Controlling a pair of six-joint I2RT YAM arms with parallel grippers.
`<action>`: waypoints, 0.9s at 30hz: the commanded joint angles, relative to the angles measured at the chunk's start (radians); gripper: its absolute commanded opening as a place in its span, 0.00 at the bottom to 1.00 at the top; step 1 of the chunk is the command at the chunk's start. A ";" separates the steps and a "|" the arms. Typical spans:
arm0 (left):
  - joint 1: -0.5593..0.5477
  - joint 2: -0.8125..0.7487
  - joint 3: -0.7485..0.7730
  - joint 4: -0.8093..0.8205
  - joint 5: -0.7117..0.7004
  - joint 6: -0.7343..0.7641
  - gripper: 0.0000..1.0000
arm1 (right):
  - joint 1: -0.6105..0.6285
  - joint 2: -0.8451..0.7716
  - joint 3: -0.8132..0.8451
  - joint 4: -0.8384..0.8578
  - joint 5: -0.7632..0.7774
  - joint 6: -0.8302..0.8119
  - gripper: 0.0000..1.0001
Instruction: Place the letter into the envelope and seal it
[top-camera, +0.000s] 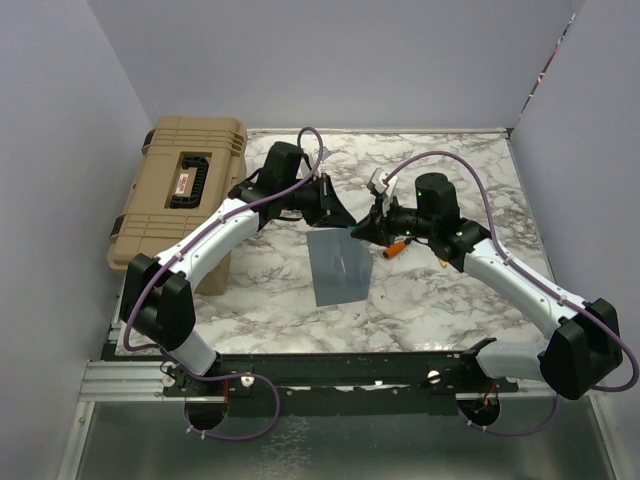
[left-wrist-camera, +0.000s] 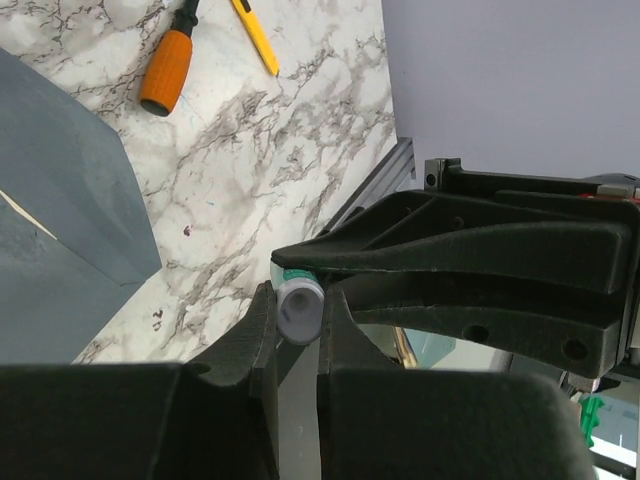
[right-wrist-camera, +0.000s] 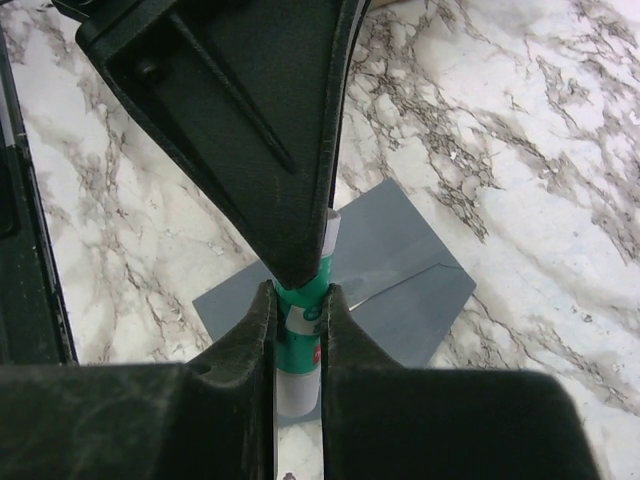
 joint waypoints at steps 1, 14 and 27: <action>0.008 -0.016 0.010 0.037 -0.015 0.000 0.00 | 0.020 0.005 0.017 -0.020 -0.090 -0.014 0.03; 0.007 -0.013 -0.042 0.037 0.009 -0.011 0.29 | 0.019 0.034 0.059 -0.018 -0.108 -0.005 0.01; 0.007 -0.047 -0.059 0.025 0.012 -0.014 0.51 | 0.020 0.058 0.067 -0.045 0.030 0.008 0.01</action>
